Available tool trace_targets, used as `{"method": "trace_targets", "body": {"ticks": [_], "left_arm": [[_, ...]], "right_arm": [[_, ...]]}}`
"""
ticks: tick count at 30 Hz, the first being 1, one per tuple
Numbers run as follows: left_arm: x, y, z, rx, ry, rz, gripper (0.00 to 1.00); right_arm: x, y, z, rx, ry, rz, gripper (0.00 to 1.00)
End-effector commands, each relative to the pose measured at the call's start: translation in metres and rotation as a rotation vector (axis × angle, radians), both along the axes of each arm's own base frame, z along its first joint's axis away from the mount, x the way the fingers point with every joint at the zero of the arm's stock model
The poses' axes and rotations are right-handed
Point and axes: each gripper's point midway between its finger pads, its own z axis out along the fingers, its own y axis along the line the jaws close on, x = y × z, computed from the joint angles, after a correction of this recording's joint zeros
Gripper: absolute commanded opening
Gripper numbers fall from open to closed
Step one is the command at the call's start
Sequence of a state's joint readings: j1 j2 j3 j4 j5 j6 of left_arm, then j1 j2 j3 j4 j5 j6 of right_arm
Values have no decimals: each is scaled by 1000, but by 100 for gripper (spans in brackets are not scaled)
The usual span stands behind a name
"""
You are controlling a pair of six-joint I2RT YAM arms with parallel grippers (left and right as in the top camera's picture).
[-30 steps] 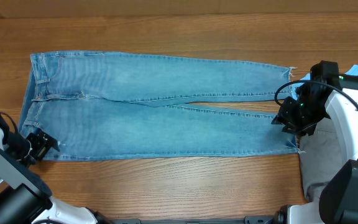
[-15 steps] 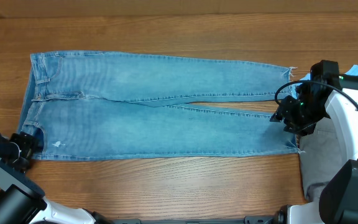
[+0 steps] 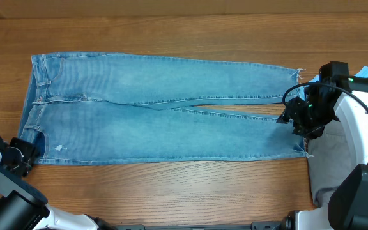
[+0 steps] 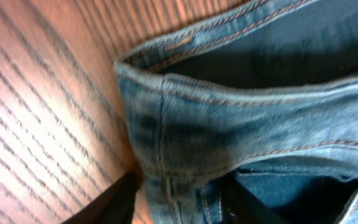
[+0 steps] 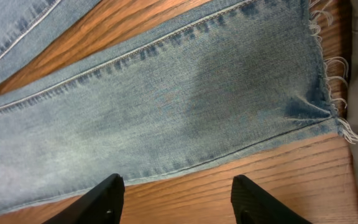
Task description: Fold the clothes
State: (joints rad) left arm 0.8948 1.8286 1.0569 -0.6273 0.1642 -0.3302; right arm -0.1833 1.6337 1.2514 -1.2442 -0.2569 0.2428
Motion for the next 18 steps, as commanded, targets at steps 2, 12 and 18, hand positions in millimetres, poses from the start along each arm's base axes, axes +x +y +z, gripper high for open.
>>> {"method": "trace_targets", "body": {"ticks": [2,12,18], "left_arm": [[-4,-11,-17,-60,-9,12,36],[-5,2,0,-112,-135,78,16],[-11,16,16,-115,-221,130,17]], "right_arm": [[7,-14,9,-71,-17,-109,66],[7,-21,6,-99,12,-245,73],[-2,-27,-10,-139,66,-355,75]]}}
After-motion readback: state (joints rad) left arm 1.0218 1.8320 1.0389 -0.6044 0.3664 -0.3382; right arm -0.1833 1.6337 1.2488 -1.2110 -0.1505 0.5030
